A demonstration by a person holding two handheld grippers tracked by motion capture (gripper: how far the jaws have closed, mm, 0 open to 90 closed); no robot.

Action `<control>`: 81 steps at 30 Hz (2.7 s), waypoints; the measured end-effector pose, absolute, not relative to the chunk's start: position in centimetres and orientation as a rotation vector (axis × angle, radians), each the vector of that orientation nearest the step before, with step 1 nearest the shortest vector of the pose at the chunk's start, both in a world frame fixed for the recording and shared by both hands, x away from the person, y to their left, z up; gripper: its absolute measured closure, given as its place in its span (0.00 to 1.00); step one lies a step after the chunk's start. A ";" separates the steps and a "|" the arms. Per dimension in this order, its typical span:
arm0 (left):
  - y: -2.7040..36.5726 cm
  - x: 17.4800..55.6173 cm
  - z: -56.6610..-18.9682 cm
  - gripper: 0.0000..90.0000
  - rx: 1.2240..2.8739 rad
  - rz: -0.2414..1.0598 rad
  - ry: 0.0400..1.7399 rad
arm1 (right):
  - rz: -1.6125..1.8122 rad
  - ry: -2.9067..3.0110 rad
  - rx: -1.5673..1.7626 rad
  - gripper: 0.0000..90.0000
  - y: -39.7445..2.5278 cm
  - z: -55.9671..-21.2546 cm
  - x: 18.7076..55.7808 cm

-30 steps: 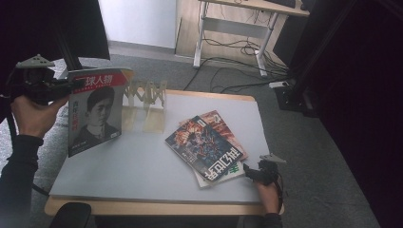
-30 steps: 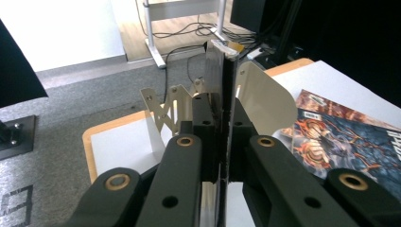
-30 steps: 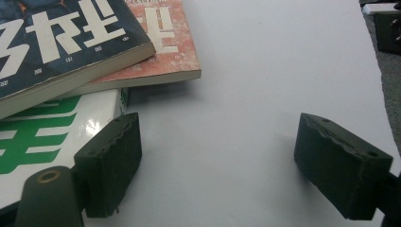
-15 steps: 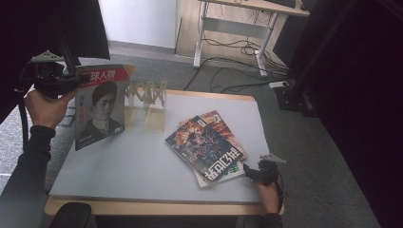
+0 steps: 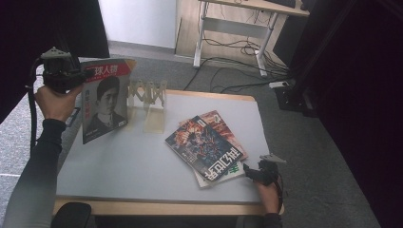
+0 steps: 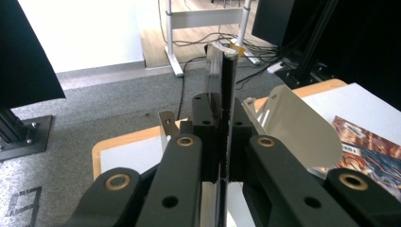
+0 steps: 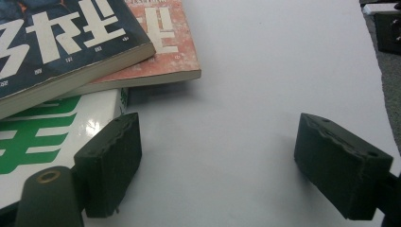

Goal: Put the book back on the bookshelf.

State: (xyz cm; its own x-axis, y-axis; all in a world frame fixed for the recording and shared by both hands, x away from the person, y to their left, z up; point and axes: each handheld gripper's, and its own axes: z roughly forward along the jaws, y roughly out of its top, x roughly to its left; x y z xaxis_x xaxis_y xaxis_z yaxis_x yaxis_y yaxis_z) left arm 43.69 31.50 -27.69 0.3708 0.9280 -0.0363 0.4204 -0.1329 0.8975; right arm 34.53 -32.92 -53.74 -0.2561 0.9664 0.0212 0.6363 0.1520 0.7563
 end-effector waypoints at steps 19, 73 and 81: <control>31.9 43.8 -30.0 0.96 1.698 0.732 1.165 | 0.918 1.959 1.520 0.17 -33.0 -53.8 34.5; 33.4 40.1 -33.4 0.85 1.838 0.647 1.228 | 0.919 1.960 1.518 0.17 -33.0 -53.8 34.5; 33.2 40.1 -32.5 0.96 1.788 0.661 1.253 | 0.920 1.960 1.519 0.17 -33.0 -53.8 34.5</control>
